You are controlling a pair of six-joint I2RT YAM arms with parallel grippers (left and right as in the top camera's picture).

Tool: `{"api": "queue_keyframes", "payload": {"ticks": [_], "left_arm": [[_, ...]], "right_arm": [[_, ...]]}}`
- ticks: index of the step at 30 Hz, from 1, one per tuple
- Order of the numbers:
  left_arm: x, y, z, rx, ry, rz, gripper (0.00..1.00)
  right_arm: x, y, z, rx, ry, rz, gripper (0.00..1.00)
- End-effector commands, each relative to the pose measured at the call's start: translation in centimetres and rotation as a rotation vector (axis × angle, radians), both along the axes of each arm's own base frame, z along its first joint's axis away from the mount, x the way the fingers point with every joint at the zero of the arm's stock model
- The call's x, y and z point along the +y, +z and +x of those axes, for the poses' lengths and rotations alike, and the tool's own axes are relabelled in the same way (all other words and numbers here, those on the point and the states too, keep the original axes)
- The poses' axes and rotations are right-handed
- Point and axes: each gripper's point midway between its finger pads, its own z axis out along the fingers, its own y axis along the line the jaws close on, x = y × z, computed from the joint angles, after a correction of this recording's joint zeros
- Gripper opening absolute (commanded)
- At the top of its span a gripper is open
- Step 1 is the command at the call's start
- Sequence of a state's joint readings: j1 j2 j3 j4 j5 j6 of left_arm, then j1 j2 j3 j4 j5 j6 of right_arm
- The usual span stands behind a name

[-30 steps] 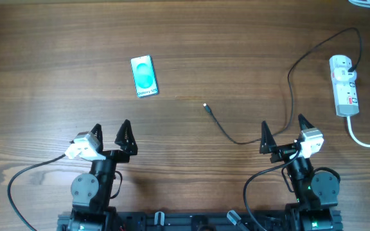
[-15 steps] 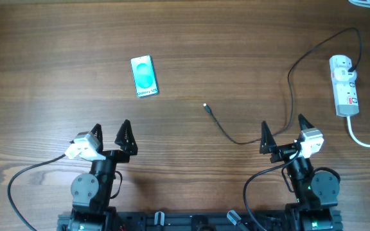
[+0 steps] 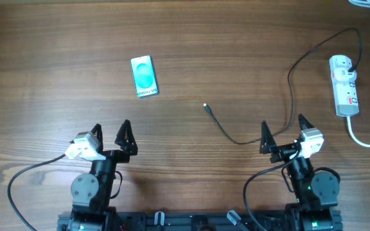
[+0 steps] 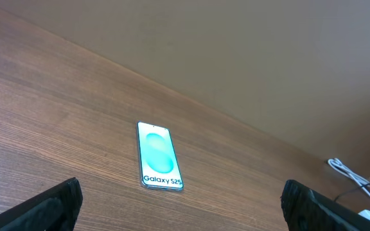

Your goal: Plug charger to phone and switch on socket

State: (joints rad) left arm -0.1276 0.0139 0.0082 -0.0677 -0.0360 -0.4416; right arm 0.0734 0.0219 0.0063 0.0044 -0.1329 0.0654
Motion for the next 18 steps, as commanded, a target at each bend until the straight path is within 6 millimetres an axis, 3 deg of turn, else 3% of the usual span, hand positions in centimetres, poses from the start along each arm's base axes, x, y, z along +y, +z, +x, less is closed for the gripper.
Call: {"api": "queue_keyframes", "payload": {"ticks": [1,9,13,18], "left_arm": [[0.4,0.0,0.0,-0.005,0.020,0.023,1.00],[0.4,0.0,0.0,-0.006,0.020,0.023,1.00],[0.6,1.1,0.1,-0.051,0.033,0.018,1.00],[-0.6,3.8,-0.4,-0.108,-0.040,0.004,1.00]], "right_arm": [[-0.1,0.1,0.0,-0.009,-0.006,-0.010,1.00],[-0.1,0.1,0.0,-0.009,-0.006,-0.010,1.00],[-0.1,0.1,0.0,-0.009,-0.006,-0.010,1.00],[-0.1,0.1,0.0,-0.009,-0.006,-0.010,1.00]]}}
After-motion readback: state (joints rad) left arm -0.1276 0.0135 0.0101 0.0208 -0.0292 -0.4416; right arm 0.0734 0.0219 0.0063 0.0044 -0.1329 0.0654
